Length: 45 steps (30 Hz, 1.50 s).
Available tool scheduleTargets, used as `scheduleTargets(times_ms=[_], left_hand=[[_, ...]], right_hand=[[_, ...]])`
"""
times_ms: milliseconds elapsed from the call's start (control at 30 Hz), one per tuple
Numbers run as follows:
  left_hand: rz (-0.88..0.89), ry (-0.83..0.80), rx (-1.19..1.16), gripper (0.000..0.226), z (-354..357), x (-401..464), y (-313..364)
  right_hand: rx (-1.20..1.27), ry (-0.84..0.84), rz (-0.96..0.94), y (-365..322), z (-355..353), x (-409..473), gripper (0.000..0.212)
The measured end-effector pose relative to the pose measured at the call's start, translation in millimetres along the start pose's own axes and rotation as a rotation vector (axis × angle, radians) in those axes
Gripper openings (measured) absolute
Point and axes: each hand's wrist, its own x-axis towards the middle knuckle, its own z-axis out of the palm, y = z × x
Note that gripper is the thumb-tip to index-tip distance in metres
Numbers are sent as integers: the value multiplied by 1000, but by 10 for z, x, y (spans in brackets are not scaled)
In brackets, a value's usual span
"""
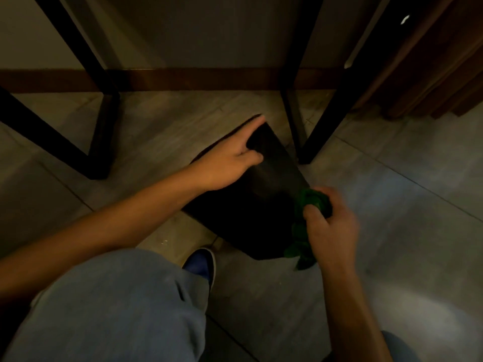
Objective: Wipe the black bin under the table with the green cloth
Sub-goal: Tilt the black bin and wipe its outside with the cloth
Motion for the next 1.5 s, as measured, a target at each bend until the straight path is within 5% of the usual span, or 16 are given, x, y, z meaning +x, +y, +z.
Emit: scheduleTargets(times_ms=[200,367,633,867,1167,1333,1500], left_hand=[[45,-259,111,79,254,38,204],[76,-280,128,75,217,47,90],[92,48,278,59,-285,-34,-521],[-281,-138,285,57,-618,420,-701],[-315,-225,420,71,-599,633,-676],[-381,-262,548,50,-621,548,-636],[-369,-384,854,43,-656,371,-610]], right_hand=[[-339,-256,-230,-670,-270,222,57],[-439,-408,-167,-803,-290,267,59],[-470,-344,-194,-697,-342,423,48],[-381,-444,-141,-572,-453,545,42],[50,-507,-17,-338,-621,547,26],[-129,-327,-161,-280,-470,497,38],[-193,-399,-167,-207,-546,578,12]])
